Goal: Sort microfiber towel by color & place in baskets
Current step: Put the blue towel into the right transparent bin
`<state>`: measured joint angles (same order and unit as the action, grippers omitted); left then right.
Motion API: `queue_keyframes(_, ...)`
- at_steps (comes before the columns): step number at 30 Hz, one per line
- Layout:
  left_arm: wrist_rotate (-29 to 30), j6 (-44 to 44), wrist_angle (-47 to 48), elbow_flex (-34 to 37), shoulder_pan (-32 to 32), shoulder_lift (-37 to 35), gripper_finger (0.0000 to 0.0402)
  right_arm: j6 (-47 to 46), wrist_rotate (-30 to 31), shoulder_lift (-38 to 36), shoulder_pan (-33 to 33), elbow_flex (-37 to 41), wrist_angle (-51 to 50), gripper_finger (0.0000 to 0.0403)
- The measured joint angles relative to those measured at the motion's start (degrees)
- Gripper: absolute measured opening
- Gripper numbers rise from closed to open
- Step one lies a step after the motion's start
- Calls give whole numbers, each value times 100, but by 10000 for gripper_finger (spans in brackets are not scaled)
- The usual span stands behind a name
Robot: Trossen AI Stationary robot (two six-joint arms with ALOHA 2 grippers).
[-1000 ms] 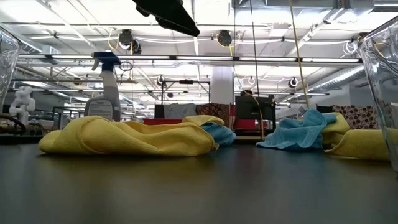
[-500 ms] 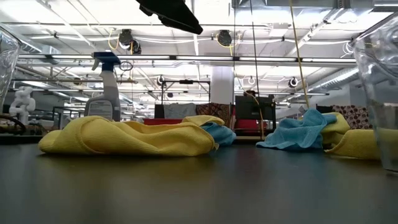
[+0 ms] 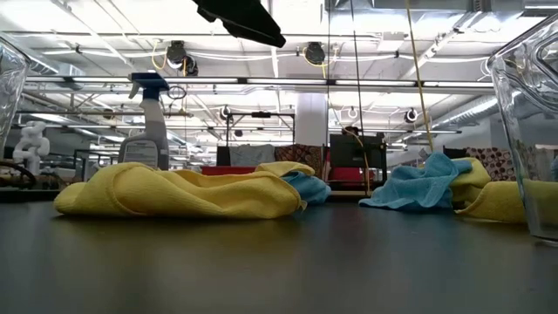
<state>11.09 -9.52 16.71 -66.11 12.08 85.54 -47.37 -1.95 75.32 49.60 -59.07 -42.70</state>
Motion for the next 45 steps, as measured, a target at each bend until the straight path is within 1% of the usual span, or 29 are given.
queue_keyframes(4, 0, 0, 2, 0, -2, 0, 222, 27, 305, -295, 0, -2, 68, 189)
queue_keyframes(7, 0, 0, 4, 0, 0, 0, 222, 244, 525, -347, 0, -10, 378, 182)
queue_keyframes(12, 1, 2, 7, 0, -2, -1, 222, 821, 546, -226, 0, -13, 1027, 156)
queue_keyframes(15, 2, -2, -13, -7, 0, 64, 222, 1172, 543, -56, 0, -17, 1377, 127)
queue_keyframes(22, -17, -35, -48, -7, -5, 460, 222, 1767, 463, 677, 0, -22, 1846, 28)
queue_keyframes(24, -17, -58, -58, -7, -11, 567, 222, 1813, 450, 890, 1, -22, 1818, 8)
queue_keyframes(28, -17, -175, -127, -7, -15, 710, 222, 1744, 482, 1271, 0, -22, 1679, 11)
queue_keyframes(34, -33, -157, -136, -7, -49, 705, 222, 1639, 489, 1840, 0, -26, 1385, 2)
queue_keyframes(38, -35, -151, -132, -7, -52, 706, 222, 1613, 479, 2161, 0, -26, 1273, 4)
queue_keyframes(41, -35, -142, -120, -7, -48, 706, 222, 1538, 337, 2204, -16, -26, 1297, 2)
queue_keyframes(45, -37, -142, -120, -7, -47, 706, 222, 1488, 315, 1975, -16, -22, 1450, 1)
